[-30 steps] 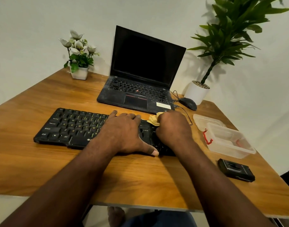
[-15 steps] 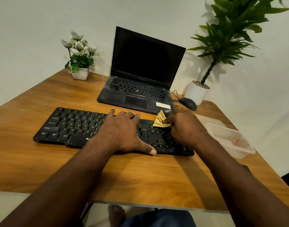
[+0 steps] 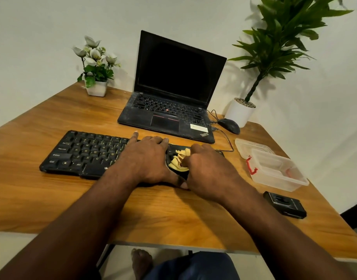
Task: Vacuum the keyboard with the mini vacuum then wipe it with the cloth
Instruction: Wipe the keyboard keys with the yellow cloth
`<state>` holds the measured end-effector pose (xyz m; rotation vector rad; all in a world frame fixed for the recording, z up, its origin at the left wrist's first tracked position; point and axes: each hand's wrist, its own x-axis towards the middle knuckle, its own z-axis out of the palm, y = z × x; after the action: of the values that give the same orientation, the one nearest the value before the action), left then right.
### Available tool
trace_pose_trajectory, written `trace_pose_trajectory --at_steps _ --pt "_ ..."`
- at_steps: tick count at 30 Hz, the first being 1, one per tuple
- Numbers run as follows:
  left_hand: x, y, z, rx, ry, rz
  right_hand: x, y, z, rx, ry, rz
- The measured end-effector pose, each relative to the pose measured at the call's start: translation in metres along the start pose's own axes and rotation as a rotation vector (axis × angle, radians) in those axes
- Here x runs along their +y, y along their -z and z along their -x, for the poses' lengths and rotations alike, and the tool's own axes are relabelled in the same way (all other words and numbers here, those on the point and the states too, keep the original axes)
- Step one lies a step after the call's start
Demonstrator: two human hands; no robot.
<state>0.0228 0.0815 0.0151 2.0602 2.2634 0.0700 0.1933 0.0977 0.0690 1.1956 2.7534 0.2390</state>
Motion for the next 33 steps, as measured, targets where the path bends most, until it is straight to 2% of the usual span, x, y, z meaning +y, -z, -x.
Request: trace_pose_trajectory --at_steps 6,13,19,24,33 --pt "0.001 0.001 0.003 -0.007 -0.018 -0.032 0.003 -0.016 0.028 0.055 -0.053 -0.129" --pt "0.002 -0.001 0.005 0.022 -0.032 -0.025 -0.008 -0.024 0.017 0.142 -0.101 -0.132" --pt "0.001 0.000 0.005 0.007 -0.016 0.018 0.008 -0.026 0.026 0.130 -0.102 -0.144" --pt "0.000 -0.001 0.003 0.006 -0.013 0.026 0.035 -0.027 0.028 0.150 -0.186 -0.182" --pt "0.000 -0.002 0.003 0.010 -0.007 0.016 0.031 -0.032 0.026 0.185 -0.345 -0.283"
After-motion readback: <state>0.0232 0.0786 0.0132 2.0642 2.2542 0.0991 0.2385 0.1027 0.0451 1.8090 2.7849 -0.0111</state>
